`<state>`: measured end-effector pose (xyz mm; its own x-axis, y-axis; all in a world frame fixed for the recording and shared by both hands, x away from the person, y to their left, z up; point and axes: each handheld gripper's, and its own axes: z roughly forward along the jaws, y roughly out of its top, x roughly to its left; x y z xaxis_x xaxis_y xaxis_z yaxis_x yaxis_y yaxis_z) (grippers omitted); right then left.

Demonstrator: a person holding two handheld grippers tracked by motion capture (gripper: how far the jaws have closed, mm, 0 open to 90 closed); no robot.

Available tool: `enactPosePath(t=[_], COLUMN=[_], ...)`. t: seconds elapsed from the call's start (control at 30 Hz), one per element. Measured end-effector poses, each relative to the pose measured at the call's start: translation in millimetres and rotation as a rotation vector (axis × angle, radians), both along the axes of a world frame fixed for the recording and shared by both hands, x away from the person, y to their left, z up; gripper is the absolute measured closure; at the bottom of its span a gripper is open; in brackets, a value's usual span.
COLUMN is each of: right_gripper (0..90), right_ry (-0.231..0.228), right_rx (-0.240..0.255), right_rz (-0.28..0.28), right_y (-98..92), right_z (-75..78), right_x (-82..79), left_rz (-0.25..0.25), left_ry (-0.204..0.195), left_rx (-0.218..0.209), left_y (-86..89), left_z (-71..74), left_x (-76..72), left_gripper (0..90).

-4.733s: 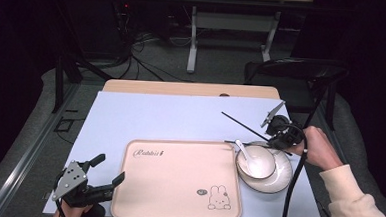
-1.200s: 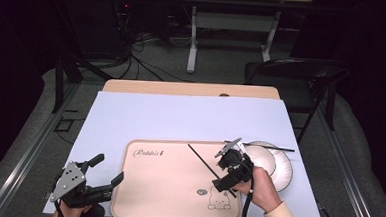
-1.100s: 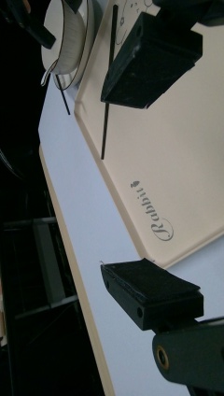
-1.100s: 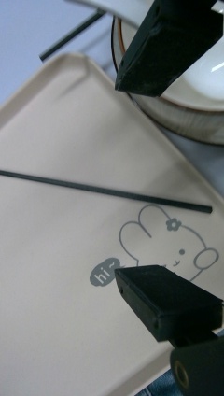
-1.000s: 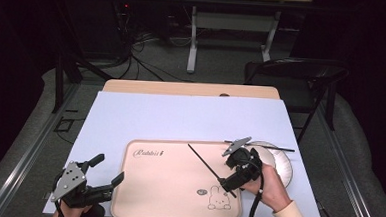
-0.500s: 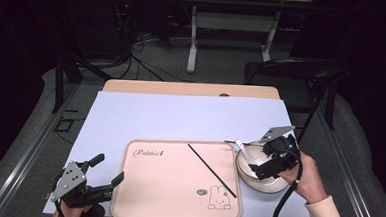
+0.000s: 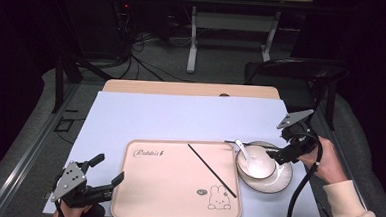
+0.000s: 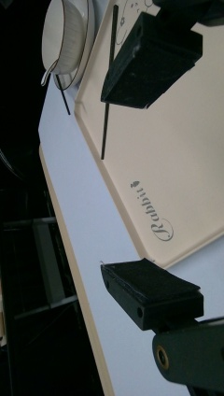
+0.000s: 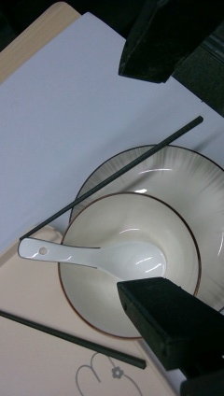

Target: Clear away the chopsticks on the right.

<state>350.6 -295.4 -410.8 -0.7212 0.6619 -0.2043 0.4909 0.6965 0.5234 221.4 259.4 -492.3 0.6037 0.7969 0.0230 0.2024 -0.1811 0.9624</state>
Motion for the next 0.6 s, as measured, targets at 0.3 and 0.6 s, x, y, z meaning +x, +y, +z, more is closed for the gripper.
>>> enactPosePath(t=[0.3, 0.6], right_gripper=[0.0, 0.0], right_ry=[0.043, 0.129], right_rx=[-0.049, -0.161], right_rz=[0.028, 0.05], right_y=[-16.5, -22.1], right_z=[-3.2, -18.0], right_x=[34.4, 69.0], left_rz=[0.001, -0.002], left_ry=[0.001, 0.002], left_rx=[0.003, 0.003], left_y=[-0.2, -0.7], left_z=[0.1, 0.0], left_x=[0.0, 0.4], left_gripper=[15.4, 15.4])
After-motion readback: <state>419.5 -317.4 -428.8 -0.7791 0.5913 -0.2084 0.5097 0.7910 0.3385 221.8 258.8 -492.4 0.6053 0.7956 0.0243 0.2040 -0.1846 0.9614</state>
